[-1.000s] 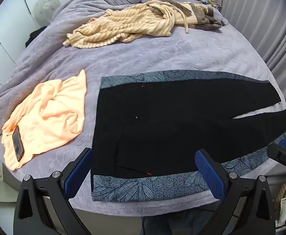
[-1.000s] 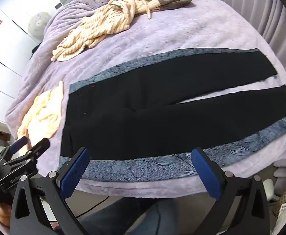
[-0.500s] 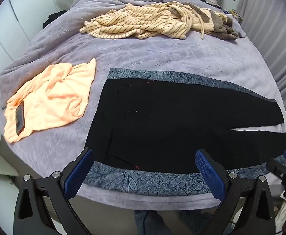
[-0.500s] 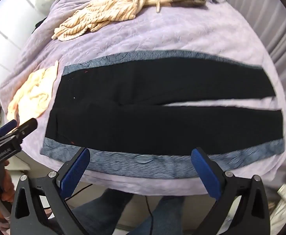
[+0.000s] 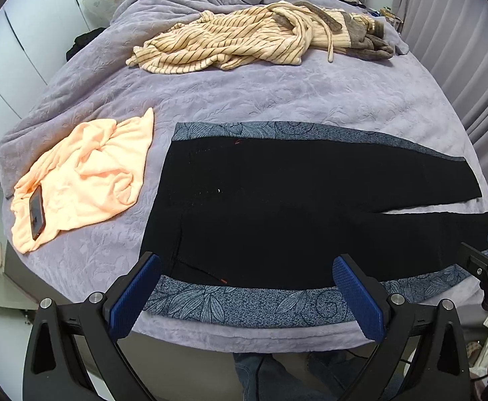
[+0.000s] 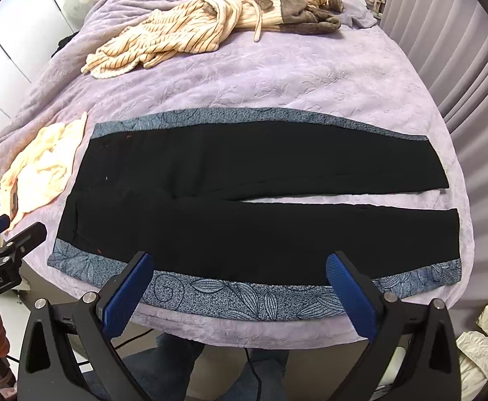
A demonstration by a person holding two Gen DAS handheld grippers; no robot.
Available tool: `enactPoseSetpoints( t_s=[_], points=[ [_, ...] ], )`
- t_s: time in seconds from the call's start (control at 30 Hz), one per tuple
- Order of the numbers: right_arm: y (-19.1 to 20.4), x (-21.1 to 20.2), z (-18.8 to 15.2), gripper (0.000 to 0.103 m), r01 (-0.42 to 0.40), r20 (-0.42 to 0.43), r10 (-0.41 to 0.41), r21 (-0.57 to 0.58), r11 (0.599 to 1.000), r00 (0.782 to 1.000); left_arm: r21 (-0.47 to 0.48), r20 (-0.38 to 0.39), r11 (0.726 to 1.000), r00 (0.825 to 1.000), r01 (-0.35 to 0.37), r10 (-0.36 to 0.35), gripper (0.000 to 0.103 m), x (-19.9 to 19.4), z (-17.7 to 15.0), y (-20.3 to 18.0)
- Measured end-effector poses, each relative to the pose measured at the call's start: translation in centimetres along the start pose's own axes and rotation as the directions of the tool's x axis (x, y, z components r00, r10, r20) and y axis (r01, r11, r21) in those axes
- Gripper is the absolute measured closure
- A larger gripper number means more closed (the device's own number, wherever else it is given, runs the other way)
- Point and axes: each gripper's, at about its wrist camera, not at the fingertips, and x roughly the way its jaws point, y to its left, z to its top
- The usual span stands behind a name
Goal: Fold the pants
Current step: 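Move both tools toward the patterned waistband of the black pants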
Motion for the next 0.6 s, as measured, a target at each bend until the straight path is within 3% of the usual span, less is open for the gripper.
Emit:
enactPoseSetpoints(
  t_s=[0.6],
  points=[
    [-0.5,-1.4,-0.1,0.0,0.029,0.054,-0.03,0.024,0.999,0.998,0.008,0.033,1.0,0.999,-0.015,0.014,0.0,-0.8,-0.3,-0.1]
  ],
)
